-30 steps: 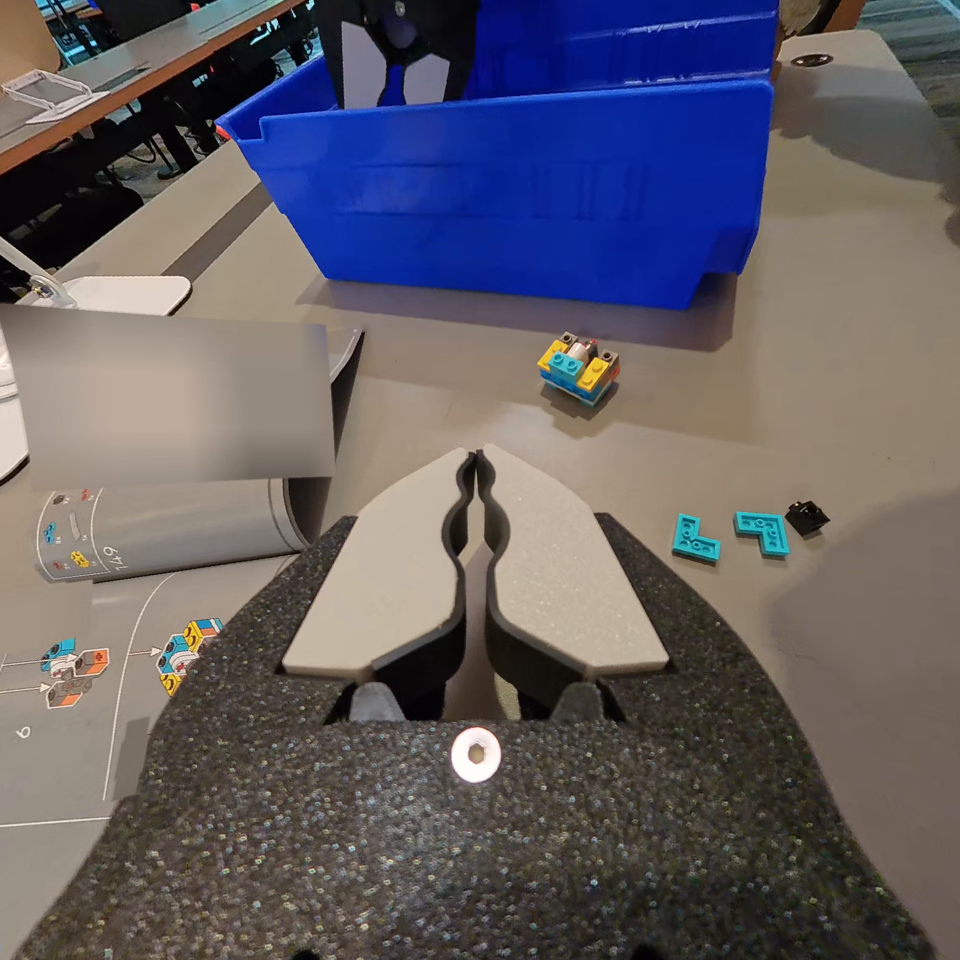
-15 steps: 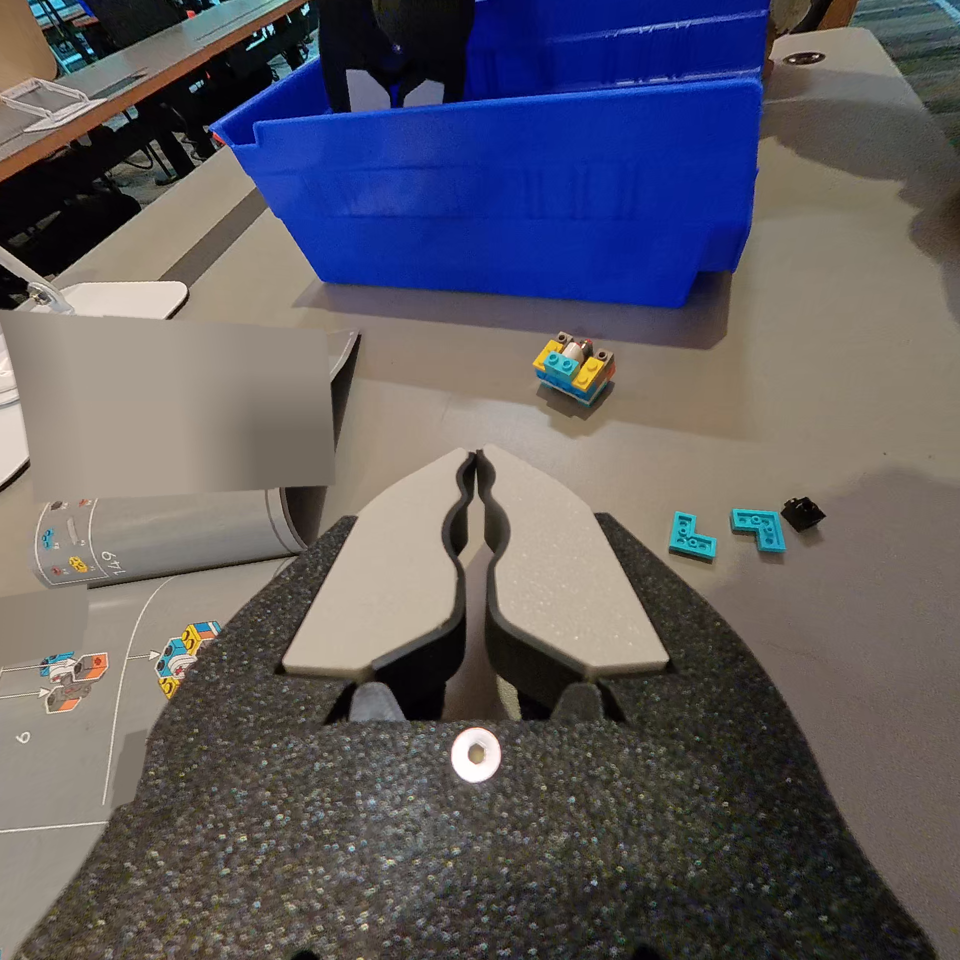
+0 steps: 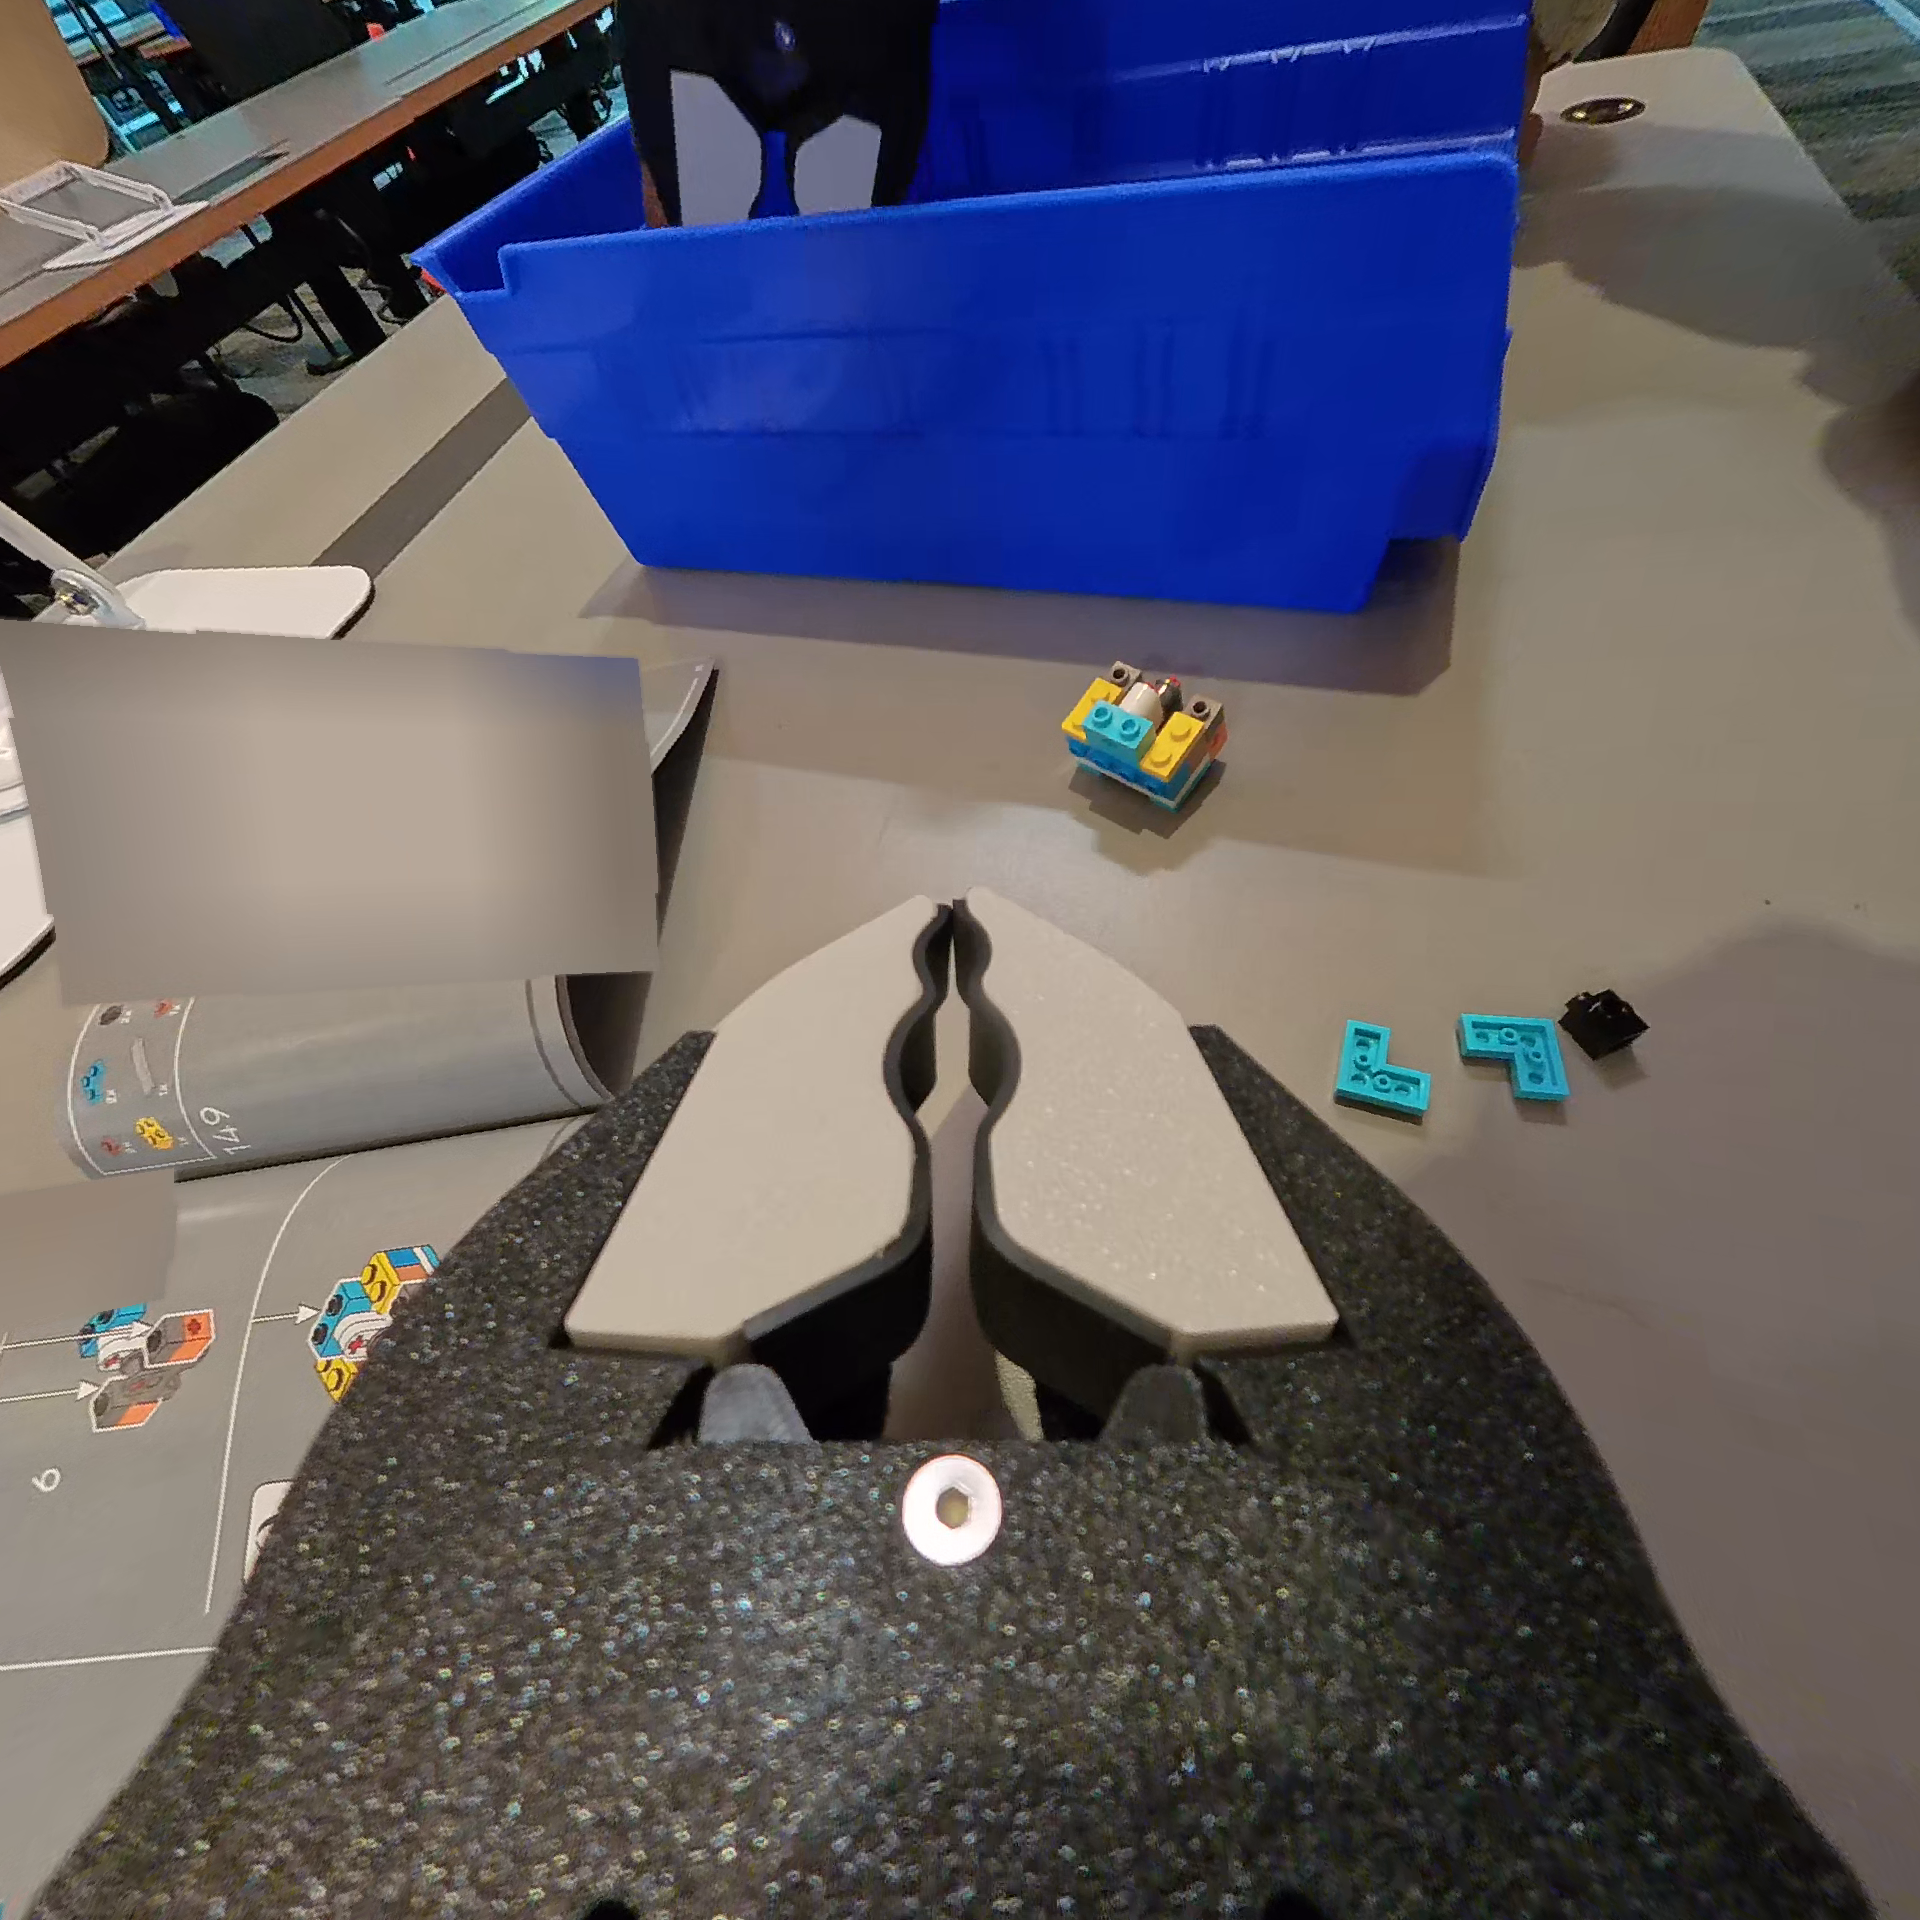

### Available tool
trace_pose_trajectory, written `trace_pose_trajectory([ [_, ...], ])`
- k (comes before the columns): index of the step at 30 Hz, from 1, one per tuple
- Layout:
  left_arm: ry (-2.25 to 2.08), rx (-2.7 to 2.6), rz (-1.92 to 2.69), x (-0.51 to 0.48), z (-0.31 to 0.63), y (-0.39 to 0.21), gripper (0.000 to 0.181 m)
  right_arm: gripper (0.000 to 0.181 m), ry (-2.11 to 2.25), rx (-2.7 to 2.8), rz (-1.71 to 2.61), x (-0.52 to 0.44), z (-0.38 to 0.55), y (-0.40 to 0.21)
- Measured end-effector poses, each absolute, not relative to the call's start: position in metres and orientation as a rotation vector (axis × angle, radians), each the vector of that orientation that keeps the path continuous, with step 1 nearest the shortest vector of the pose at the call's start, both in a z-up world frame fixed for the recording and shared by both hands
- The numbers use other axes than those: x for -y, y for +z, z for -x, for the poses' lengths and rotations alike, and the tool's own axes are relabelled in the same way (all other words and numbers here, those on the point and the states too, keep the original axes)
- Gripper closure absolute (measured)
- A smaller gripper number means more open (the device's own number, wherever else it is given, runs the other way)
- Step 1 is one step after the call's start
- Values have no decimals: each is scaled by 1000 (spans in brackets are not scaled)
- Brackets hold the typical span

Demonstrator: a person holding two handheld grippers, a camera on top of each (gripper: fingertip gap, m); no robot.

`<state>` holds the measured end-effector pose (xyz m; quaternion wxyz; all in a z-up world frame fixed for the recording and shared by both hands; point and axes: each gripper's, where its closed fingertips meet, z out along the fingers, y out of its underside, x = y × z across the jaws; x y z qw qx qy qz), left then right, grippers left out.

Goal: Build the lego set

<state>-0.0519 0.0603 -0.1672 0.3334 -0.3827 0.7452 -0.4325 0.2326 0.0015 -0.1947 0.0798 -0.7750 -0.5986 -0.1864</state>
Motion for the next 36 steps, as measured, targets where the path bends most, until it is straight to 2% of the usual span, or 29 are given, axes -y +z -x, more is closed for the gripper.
trace_pose_trajectory([
  [13, -1129, -1947, 1002, -61, 52, -168, 181, 166, -455, 1731, 2387, 3, -224, -209],
  [28, -1129, -1946, 1000, -61, 52, -168, 181, 170, -395, 1661, 2455, -2, -223, -213],
  [36, -1132, -1933, 1004, -62, 52, -166, 181, 170, -415, 1542, 2421, 6, -203, -176],
])
